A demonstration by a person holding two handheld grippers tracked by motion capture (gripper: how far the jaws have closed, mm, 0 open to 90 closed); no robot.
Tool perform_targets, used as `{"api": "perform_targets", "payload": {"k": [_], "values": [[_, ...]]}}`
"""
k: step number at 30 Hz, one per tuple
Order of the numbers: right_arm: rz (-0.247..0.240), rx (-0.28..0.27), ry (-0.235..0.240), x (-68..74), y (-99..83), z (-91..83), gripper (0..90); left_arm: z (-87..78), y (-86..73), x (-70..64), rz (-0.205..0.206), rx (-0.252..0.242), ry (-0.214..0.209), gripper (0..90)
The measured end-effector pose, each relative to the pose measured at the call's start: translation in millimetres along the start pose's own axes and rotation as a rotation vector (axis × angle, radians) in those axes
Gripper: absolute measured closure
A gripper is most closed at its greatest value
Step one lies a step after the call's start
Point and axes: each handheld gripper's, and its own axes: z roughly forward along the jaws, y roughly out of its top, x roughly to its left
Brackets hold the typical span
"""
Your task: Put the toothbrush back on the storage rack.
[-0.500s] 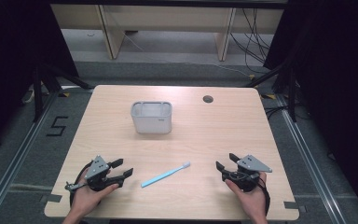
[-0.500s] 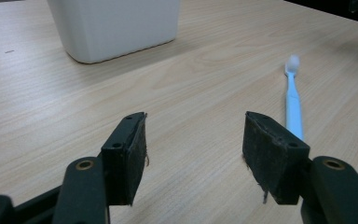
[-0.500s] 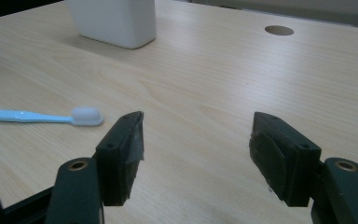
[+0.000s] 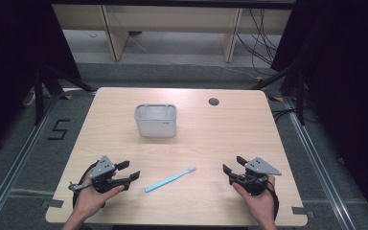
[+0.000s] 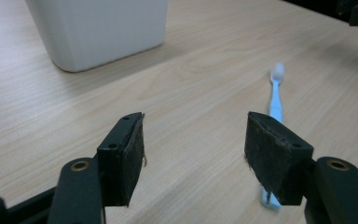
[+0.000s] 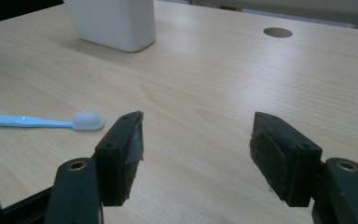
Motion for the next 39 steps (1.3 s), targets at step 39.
{"api": "perform_targets", "payload": {"k": [39], "values": [[-0.053, 0.061, 0.042, 6.3, 5.5, 2.1, 34.4, 89.2, 95.4, -64.2, 0.388, 0.763, -0.204, 48.7]]}}
